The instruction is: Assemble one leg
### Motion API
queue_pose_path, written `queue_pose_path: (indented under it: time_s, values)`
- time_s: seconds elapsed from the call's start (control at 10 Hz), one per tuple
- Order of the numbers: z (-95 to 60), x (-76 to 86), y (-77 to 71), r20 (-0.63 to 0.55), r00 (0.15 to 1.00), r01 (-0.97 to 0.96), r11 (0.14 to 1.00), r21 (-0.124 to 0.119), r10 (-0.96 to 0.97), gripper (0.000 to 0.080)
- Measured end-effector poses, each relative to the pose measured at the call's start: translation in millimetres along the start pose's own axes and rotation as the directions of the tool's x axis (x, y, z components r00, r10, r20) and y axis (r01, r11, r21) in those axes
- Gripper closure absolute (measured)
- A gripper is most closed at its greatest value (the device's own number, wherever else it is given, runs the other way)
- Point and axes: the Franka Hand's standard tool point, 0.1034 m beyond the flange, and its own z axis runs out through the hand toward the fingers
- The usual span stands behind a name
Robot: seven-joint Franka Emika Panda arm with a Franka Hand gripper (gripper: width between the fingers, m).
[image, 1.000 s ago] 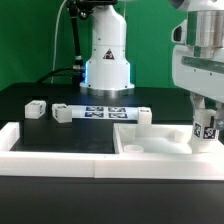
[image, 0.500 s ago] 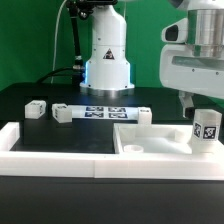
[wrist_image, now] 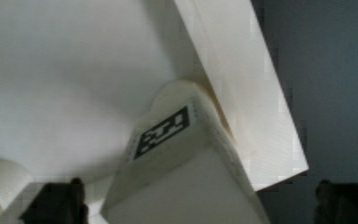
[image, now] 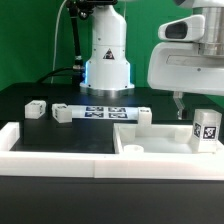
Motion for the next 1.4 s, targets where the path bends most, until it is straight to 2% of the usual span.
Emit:
queue_pose_path:
  time_s: [0.1, 0.4, 0.7, 0.9, 1.0, 1.1, 1.2, 1.3, 1.4]
  values:
    - [1.1, -2.0, -1.9, -0.011, 0.993, 0.116, 0.993, -0.014, -0.116, 0.0150]
    - [1.9, 1.5, 4.1, -0.008, 0.935, 0.354, 0.935, -0.021, -0.355, 0.0150]
    - [3.2, 4.8, 10.9, -0.002, 0.866, 0.500, 0.866, -0.023, -0.500, 0.0150]
    - [3.2, 5.0, 11.1, -0.003, 0.872, 0.489, 0.872, -0.023, -0.489, 0.0150]
    - [3.1, 5.0, 11.1, -0.003, 0.878, 0.478, 0.878, -0.022, -0.478, 0.0244]
    - [3.2, 5.0, 11.1, -0.004, 0.889, 0.459, 0.888, -0.022, -0.459, 0.0424]
    - [3.4, 4.5, 10.8, -0.003, 0.902, 0.432, 0.902, -0.021, -0.432, 0.0424]
    - [3.6, 4.6, 11.0, -0.005, 0.929, 0.371, 0.929, -0.020, -0.371, 0.0509]
    - [3.6, 5.1, 11.6, -0.005, 0.960, 0.279, 0.960, -0.012, -0.279, 0.0509]
